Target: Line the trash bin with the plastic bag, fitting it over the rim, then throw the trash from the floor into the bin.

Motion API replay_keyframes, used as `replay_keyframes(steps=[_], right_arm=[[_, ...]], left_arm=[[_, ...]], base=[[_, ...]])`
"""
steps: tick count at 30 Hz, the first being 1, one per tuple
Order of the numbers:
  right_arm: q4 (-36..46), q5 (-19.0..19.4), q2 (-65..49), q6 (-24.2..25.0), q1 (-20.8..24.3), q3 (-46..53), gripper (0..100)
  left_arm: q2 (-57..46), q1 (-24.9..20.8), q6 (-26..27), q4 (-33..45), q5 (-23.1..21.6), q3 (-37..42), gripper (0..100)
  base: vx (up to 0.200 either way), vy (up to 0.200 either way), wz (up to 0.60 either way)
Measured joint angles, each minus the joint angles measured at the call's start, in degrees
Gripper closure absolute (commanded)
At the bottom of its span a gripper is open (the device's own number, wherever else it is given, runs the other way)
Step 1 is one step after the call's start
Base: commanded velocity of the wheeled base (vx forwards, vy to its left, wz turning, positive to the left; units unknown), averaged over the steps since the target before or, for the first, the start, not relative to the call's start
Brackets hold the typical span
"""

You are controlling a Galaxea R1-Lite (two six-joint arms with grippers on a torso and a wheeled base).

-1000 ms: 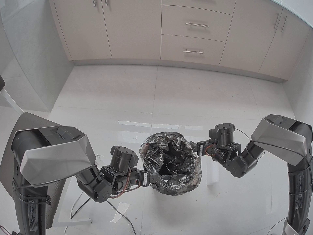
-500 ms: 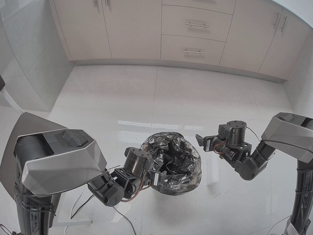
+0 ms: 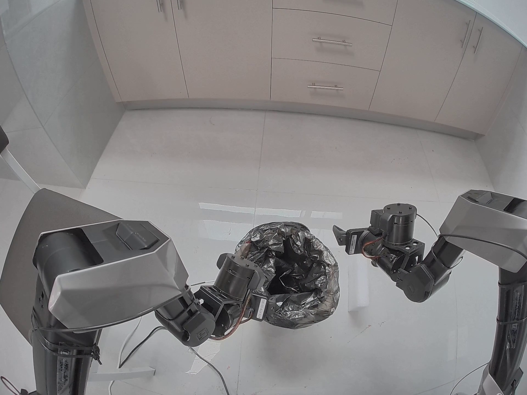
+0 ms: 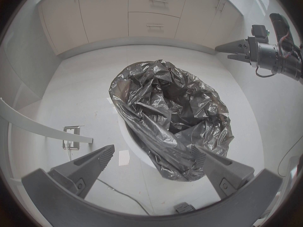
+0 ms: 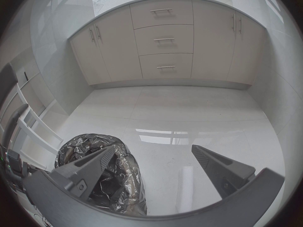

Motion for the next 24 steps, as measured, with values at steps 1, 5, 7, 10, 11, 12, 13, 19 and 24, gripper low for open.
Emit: replay_keyframes(steps=[1,5,7,10,11,12,13,19,24], right_arm=[[0.0,0.0,0.0,0.0,0.0,0.0,0],[0.0,0.1,0.2,0.0,-0.1,0.0,0],[0.0,0.0,0.3,0.0,-0.1,-0.1,0],[0.0,0.0,0.6,0.0,-0.1,-0.1,0],[0.0,0.1,0.7,0.0,-0.1,-0.1,0],[0.0,0.1,0.8,0.0,-0.1,-0.1,0],[0.0,0.0,0.8,0.0,-0.1,-0.2,0],[-0.1,0.0,1.2,0.0,-0.2,-0.5,0],[-0.1,0.0,1.5,0.1,-0.3,-0.7,0]], left_arm=[[0.0,0.0,0.0,0.7,0.0,0.0,0],[-0.3,0.0,0.0,3.2,0.1,-0.1,0],[-0.3,0.1,0.0,4.2,0.1,-0.6,0],[-0.2,0.2,0.1,4.5,0.1,-1.4,0],[-0.2,0.2,0.1,4.6,0.1,-1.6,0],[0.0,0.2,0.1,4.6,0.1,-2.0,0],[0.1,0.2,0.1,4.6,0.1,-2.5,0],[1.2,0.1,0.1,6.5,0.1,-5.5,0],[1.7,0.8,0.1,11.3,0.2,-8.2,0]], base=[[0.0,0.0,0.0],[0.0,0.0,0.0],[0.0,0.0,0.0],[0.0,0.0,0.0],[0.0,0.0,0.0],[0.0,0.0,0.0],[0.0,0.0,0.0],[0.0,0.0,0.0],[0.0,0.0,0.0]])
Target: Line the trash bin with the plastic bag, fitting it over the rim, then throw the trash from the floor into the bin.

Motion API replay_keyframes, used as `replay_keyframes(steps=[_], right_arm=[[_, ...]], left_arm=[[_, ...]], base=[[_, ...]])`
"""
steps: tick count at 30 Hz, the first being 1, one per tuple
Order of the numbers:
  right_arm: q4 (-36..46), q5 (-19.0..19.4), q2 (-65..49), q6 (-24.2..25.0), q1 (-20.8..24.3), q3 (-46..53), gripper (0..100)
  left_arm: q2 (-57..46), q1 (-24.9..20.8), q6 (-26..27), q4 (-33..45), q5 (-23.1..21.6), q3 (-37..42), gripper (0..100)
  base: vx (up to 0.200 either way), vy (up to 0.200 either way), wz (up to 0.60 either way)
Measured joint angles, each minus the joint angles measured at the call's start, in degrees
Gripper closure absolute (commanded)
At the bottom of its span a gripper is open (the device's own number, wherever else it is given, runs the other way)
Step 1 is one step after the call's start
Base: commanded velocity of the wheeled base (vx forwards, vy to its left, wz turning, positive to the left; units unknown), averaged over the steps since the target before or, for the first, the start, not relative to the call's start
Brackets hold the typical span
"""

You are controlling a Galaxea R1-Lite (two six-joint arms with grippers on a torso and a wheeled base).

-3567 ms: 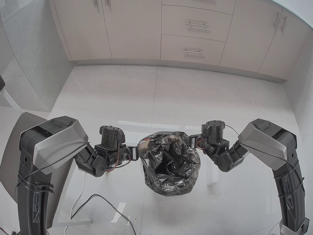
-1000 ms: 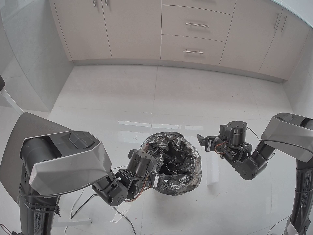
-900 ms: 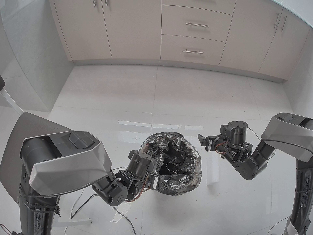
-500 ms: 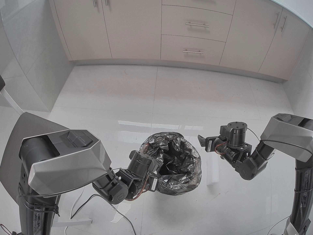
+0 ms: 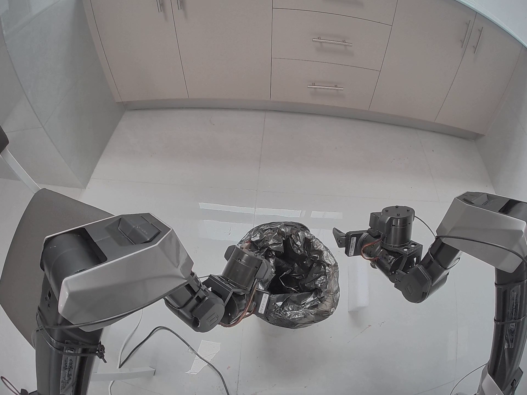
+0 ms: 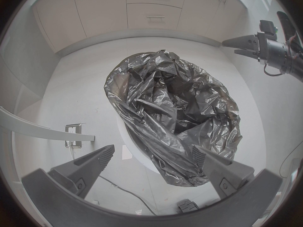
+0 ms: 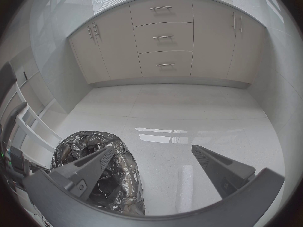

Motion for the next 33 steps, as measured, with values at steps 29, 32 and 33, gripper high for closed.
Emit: replay_keyframes(steps=[29,32,33], right_arm=[[-0.1,-0.1,0.6,0.0,-0.5,-0.4,0],[-0.1,0.0,0.6,0.0,-0.5,-0.4,0],[-0.1,0.0,0.6,0.0,-0.5,-0.4,0]], left_arm=[[-2.6,0.7,2.5,8.5,3.2,0.9,0],[-2.9,0.8,2.6,8.6,3.2,1.3,0],[-3.0,0.9,2.6,8.6,3.2,1.4,0]], base=[[0.0,0.0,0.0],[0.0,0.0,0.0],[0.0,0.0,0.0]])
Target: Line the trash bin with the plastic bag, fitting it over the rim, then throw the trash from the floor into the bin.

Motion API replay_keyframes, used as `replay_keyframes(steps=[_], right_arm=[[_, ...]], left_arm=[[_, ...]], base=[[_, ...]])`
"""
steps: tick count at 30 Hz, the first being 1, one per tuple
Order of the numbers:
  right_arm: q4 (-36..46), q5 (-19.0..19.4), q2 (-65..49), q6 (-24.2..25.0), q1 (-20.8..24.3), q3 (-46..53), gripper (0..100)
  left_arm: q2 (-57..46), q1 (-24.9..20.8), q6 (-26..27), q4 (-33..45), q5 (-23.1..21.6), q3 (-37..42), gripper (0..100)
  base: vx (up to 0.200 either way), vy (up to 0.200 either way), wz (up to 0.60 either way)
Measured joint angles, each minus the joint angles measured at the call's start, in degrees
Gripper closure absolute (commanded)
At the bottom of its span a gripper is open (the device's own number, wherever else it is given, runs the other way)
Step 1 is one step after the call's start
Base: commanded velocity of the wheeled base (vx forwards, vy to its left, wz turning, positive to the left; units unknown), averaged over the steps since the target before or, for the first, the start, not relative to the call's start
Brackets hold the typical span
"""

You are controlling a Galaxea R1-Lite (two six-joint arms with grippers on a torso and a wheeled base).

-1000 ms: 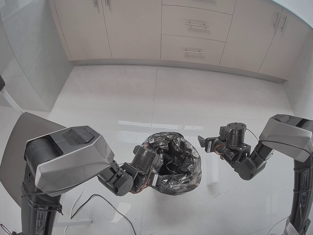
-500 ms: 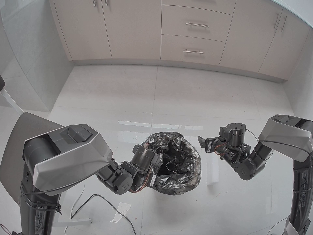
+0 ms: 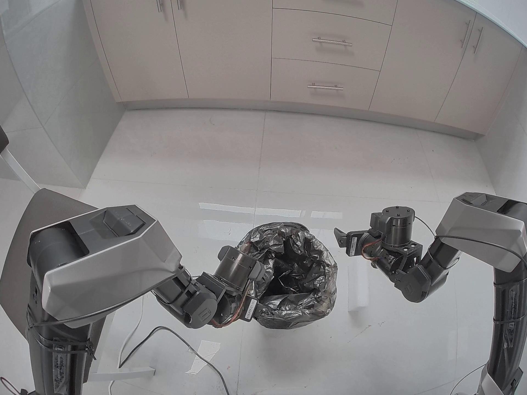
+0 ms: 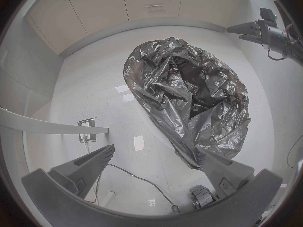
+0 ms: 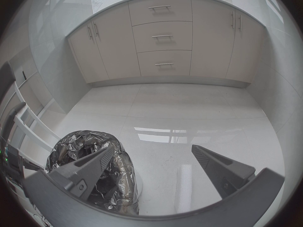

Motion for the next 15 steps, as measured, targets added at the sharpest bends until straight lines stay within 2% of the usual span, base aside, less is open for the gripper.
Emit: replay_keyframes(steps=[15], right_arm=[[0.0,0.0,0.4,0.0,0.0,-0.1,0]], left_arm=[[0.0,2.1,0.1,1.0,0.0,2.0,0]], base=[[0.0,0.0,0.0]])
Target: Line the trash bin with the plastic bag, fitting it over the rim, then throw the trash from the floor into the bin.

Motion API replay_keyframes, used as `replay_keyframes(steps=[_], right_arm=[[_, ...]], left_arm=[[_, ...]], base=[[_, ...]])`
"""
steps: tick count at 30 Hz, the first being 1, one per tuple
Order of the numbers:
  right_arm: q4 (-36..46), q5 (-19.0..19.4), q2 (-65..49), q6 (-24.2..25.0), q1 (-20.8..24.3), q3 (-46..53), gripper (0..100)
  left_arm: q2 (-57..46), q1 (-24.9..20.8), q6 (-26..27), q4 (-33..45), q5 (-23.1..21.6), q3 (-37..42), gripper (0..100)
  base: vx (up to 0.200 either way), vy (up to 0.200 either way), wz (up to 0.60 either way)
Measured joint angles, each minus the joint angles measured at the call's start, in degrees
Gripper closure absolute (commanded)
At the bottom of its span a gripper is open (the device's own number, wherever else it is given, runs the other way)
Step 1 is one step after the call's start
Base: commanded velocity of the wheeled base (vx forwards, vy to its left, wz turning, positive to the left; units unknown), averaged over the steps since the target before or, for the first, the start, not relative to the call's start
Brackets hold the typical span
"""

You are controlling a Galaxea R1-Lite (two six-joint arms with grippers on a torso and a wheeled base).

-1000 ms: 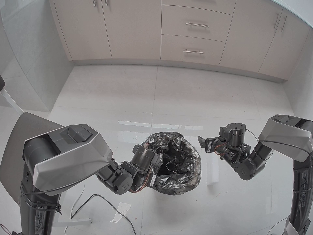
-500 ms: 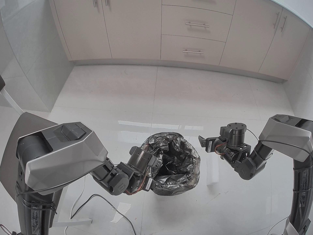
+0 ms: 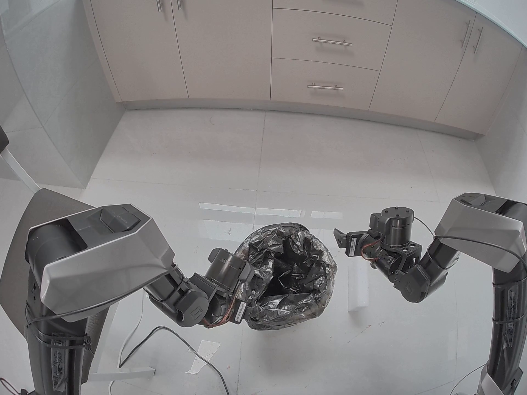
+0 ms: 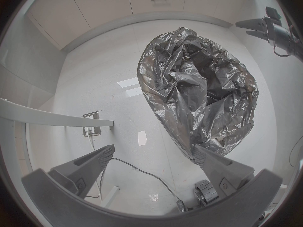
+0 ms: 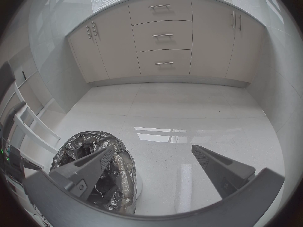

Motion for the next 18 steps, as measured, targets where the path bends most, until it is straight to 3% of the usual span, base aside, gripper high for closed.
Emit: replay_keyframes(steps=[18], right_arm=[[0.0,0.0,1.0,-0.1,0.1,-0.5,0]], left_arm=[[4.2,0.5,-0.5,-0.9,-0.1,-0.6,0]], base=[[0.0,0.0,0.0]])
